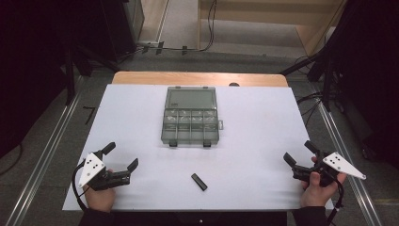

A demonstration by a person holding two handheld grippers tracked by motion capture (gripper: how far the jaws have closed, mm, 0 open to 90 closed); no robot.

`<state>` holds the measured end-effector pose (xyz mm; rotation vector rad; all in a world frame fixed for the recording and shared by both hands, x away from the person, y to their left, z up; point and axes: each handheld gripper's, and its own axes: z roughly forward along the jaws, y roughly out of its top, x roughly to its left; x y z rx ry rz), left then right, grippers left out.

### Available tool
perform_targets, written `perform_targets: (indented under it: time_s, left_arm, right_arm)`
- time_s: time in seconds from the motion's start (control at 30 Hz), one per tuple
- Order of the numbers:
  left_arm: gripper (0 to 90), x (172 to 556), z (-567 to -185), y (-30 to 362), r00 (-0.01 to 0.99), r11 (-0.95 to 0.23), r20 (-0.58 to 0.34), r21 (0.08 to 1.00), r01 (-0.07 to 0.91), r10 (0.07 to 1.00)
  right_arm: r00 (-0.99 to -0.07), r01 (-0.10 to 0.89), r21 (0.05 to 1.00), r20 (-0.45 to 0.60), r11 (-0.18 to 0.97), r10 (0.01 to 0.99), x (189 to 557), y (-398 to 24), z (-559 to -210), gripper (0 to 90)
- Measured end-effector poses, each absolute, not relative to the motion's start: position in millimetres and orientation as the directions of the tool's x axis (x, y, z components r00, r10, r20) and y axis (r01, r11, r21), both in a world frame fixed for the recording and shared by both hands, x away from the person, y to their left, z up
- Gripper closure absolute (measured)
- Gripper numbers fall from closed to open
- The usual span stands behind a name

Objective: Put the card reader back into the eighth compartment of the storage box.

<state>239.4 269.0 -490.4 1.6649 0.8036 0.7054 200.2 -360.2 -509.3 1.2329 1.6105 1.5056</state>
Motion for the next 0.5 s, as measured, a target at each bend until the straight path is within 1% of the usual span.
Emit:
perform_targets:
  time_s: [0.1, 0.33, 0.5]
  left_arm:
    - [2.3, 239, -490, 269, 0.592, -0.168, 0.048, 0.974, 0.149, 0.804]
    - [2.3, 239, -491, 269, 0.594, -0.172, 0.053, 0.974, 0.145, 0.803]
    - [2.3, 239, -490, 269, 0.594, -0.173, 0.053, 0.974, 0.147, 0.803]
  right_arm:
    - [-0.388, 0.220, 0.973, 0.155, -0.072, 0.909, 199, -358, -506, 0.0]
    - [-0.435, 0.223, 0.973, 0.159, -0.065, 0.887, 198, -348, -495, 0.0]
    - [-0.490, 0.218, 0.975, 0.148, -0.044, 0.859, 198, -337, -488, 0.0]
